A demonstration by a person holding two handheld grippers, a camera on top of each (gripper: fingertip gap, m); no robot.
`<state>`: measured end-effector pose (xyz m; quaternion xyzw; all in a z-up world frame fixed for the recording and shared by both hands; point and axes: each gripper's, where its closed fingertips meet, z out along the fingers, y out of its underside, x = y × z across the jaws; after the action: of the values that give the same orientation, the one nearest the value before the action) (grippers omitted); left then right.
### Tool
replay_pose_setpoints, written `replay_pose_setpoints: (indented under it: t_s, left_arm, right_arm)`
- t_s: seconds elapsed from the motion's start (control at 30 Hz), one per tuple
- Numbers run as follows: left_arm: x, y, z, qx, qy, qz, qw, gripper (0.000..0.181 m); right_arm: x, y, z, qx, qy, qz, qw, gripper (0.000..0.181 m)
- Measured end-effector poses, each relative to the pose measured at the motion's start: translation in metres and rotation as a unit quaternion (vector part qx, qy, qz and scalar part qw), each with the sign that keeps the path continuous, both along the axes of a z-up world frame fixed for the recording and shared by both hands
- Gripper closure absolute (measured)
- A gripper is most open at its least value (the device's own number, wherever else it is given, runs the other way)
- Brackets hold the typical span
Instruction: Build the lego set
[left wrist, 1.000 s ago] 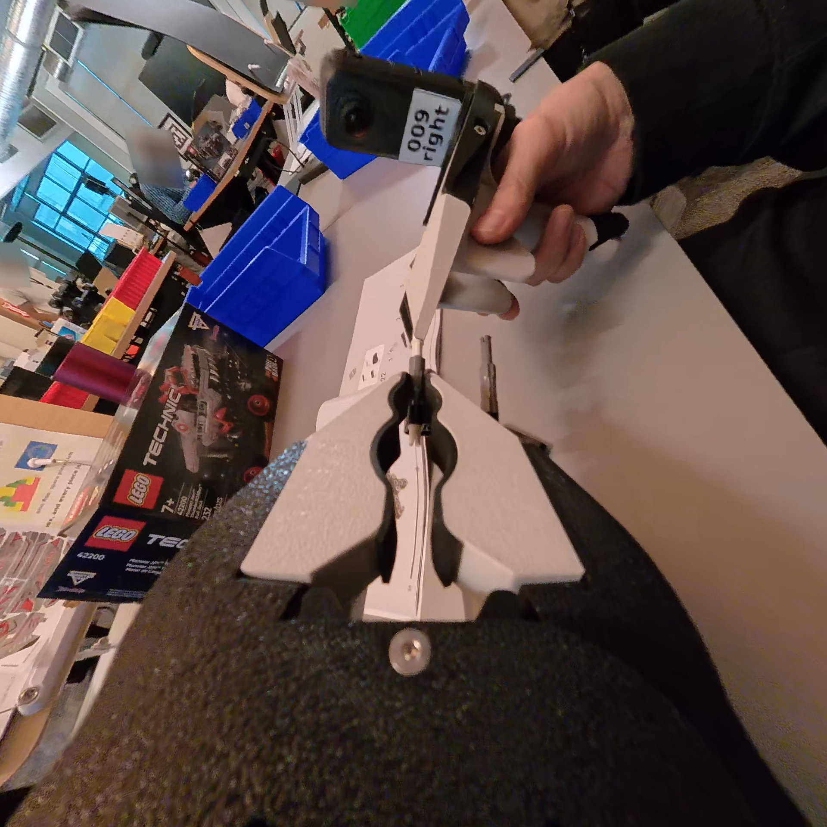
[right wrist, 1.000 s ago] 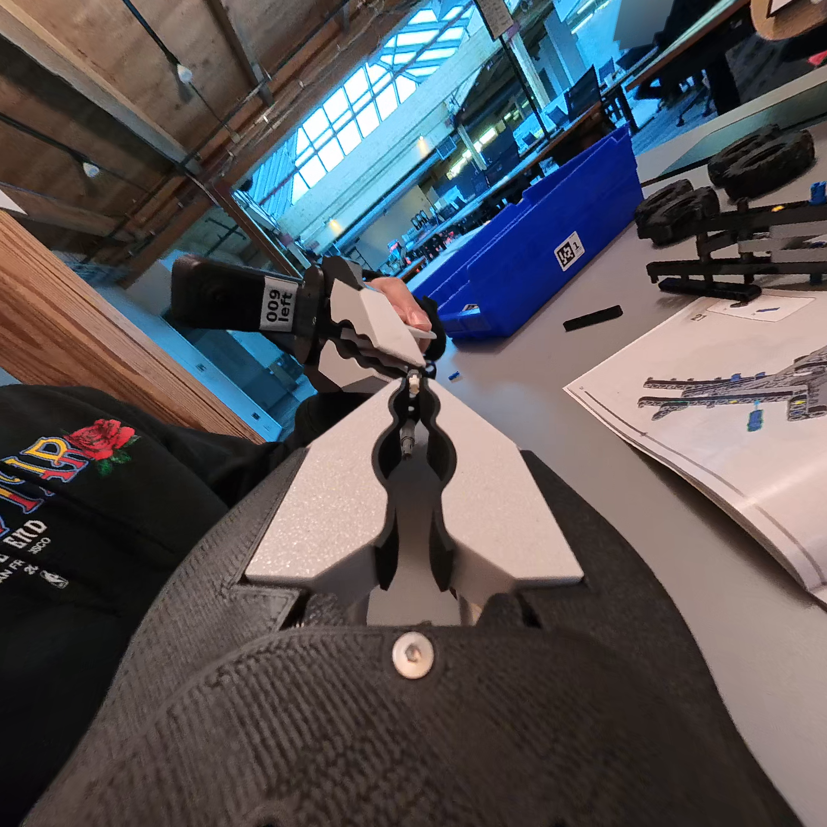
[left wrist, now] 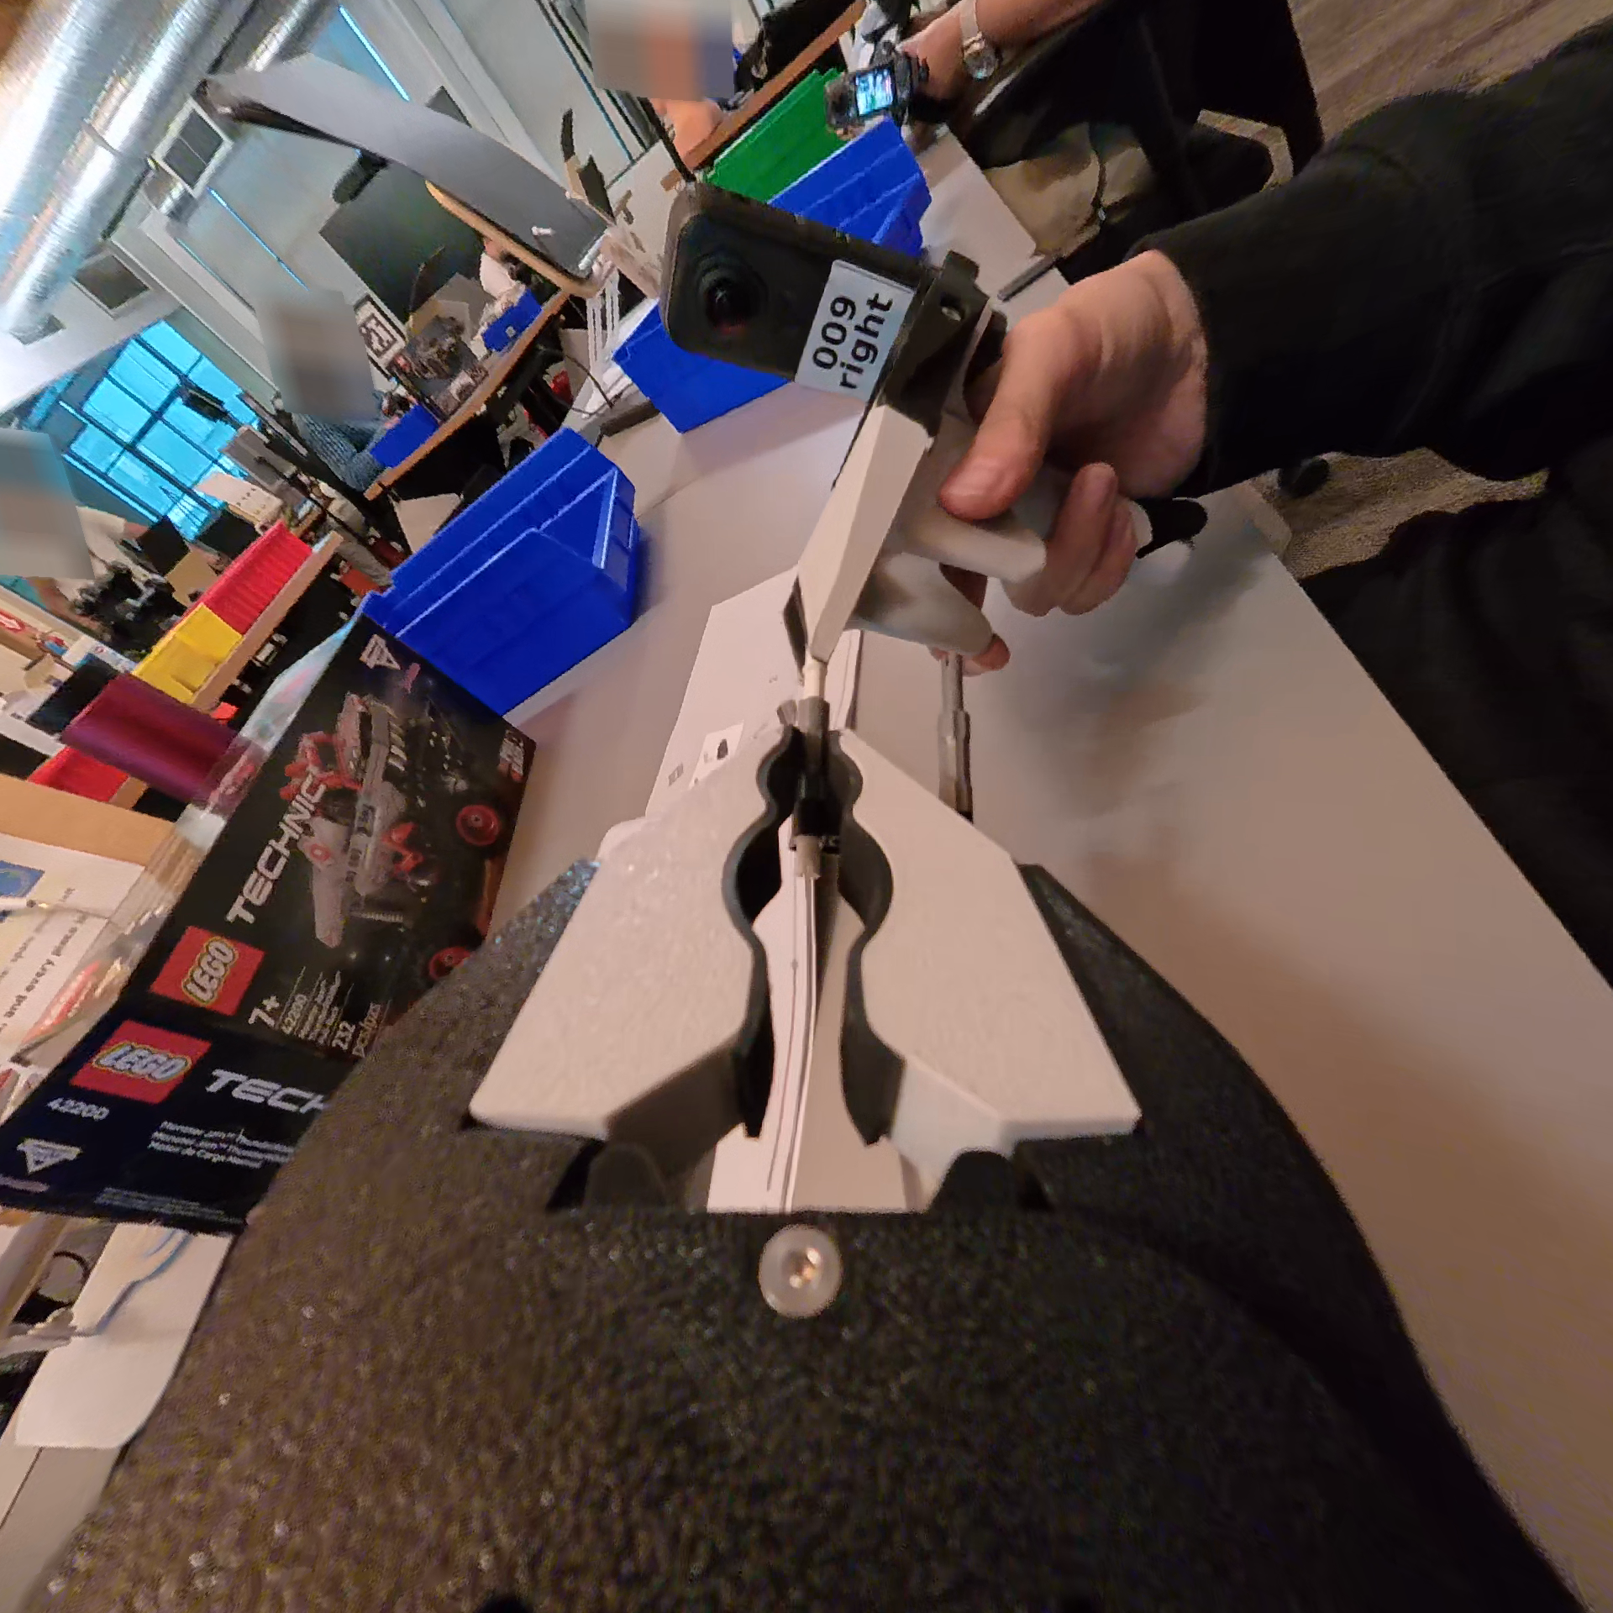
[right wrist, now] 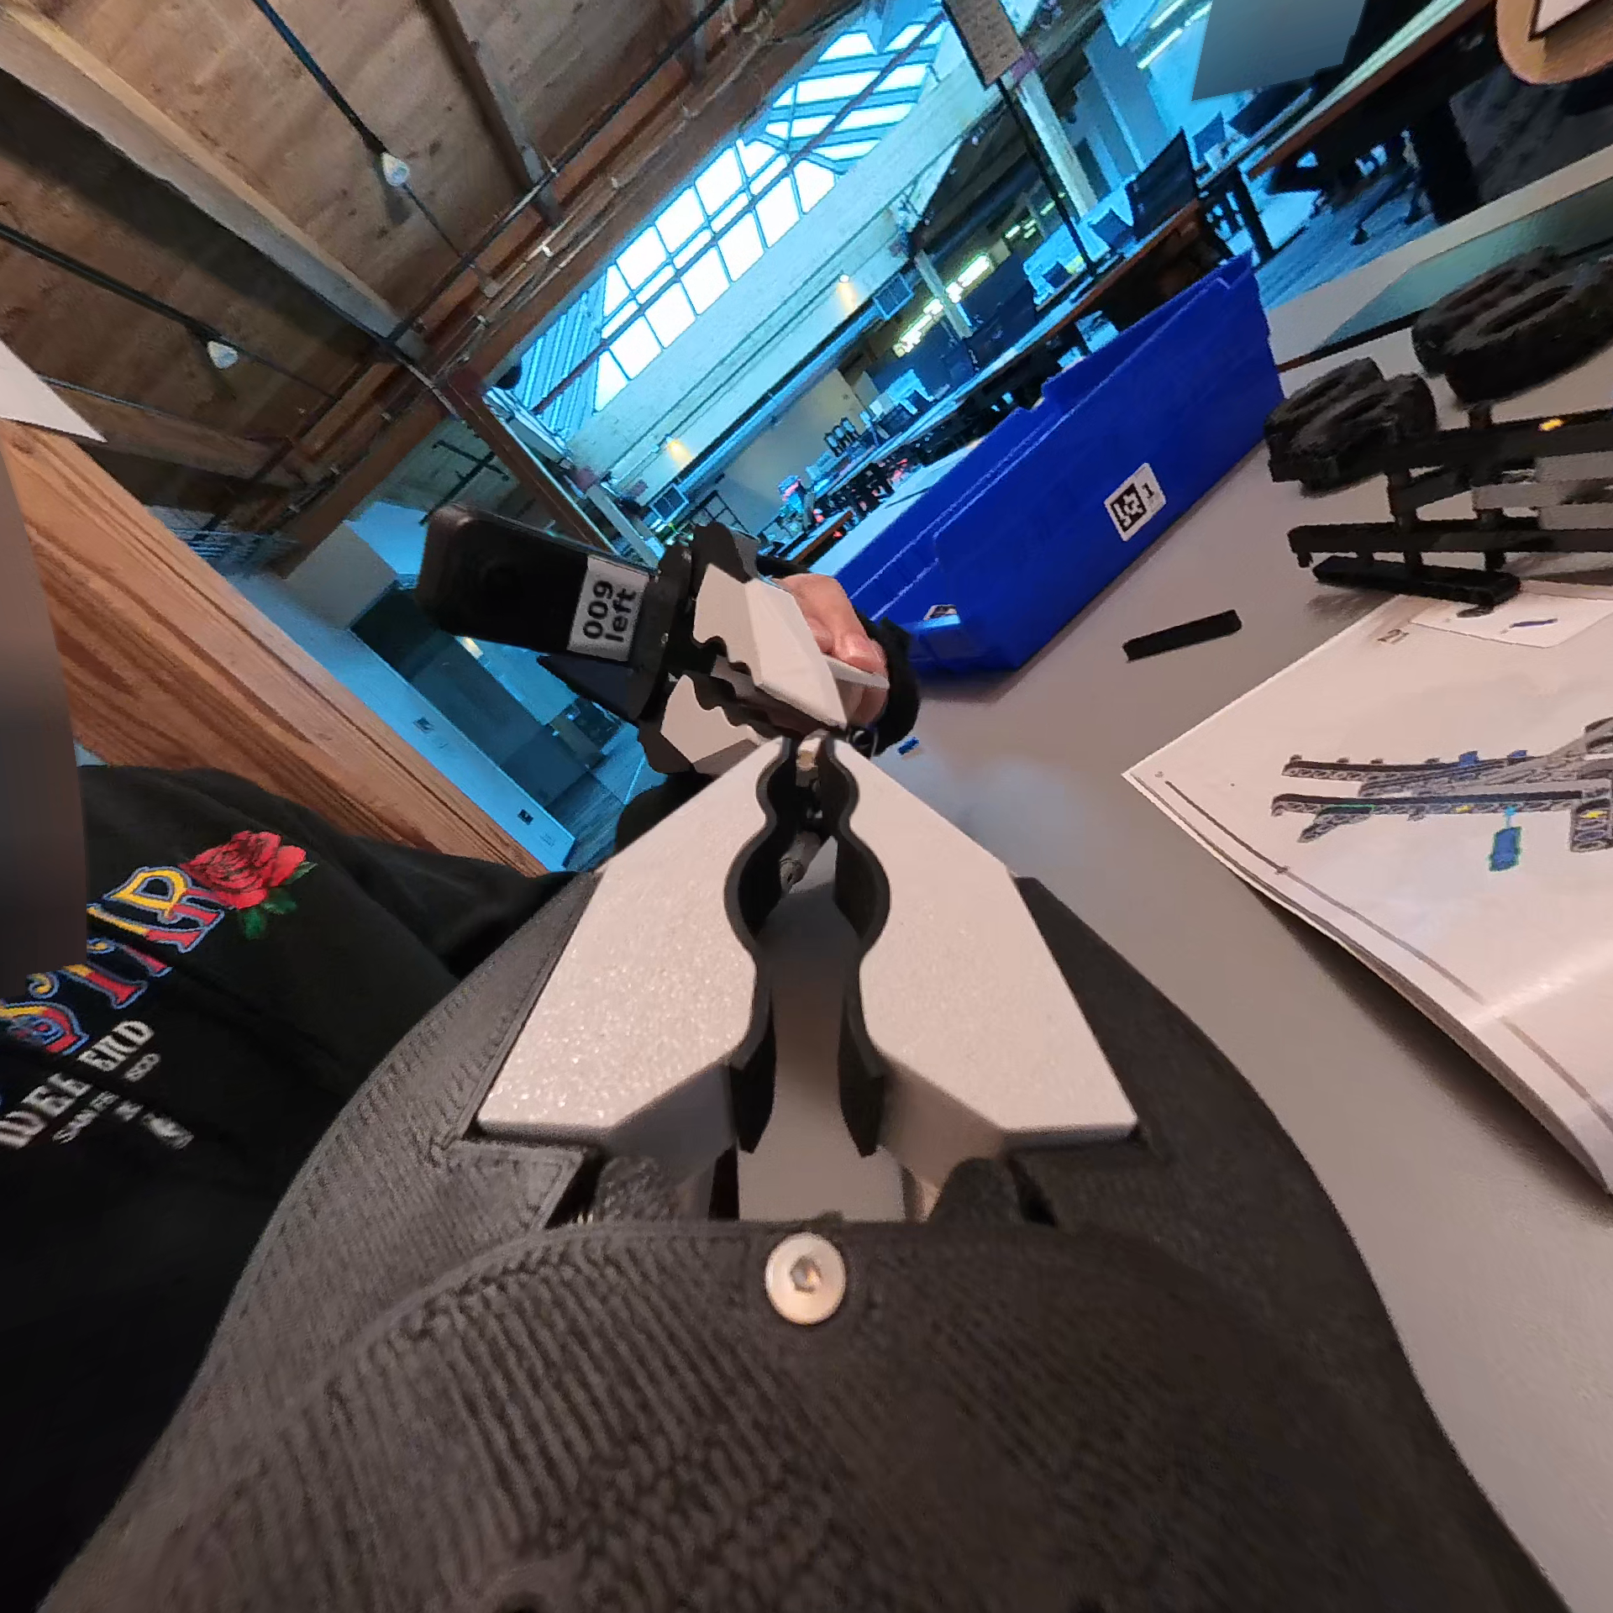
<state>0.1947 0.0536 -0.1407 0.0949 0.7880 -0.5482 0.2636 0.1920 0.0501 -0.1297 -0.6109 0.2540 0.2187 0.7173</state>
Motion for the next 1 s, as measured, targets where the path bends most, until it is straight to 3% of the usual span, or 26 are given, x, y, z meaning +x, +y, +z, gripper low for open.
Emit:
replay_pose_setpoints:
  t_s: [0.17, 0.33, 0.5, 0.83, 1.0]
  left_arm:
    - [-0.006, 0.004, 0.002, 0.018, -0.014, -0.012, 1.000, 0.178]
    - [-0.021, 0.002, 0.017, -0.011, -0.019, -0.052, 0.998, 0.178]
    - [-0.041, -0.005, 0.024, -0.021, -0.025, -0.102, 0.994, 0.178]
    - [-0.064, -0.010, 0.045, -0.099, -0.015, -0.172, 0.980, 0.178]
    - [-0.062, -0.009, 0.050, -0.118, -0.014, -0.169, 0.978, 0.178]
  right_arm:
    - [-0.008, -0.008, 0.015, 0.049, 0.003, 0.040, 0.998, 0.165]
    - [-0.012, -0.004, 0.006, 0.060, 0.032, 0.071, 0.995, 0.129]
    - [-0.026, 0.007, 0.007, 0.085, 0.056, 0.131, 0.986, 0.113]
    - [-0.063, 0.014, 0.035, 0.226, 0.105, 0.276, 0.928, 0.119]
    - [-0.061, 0.016, 0.042, 0.270, 0.117, 0.276, 0.915, 0.119]
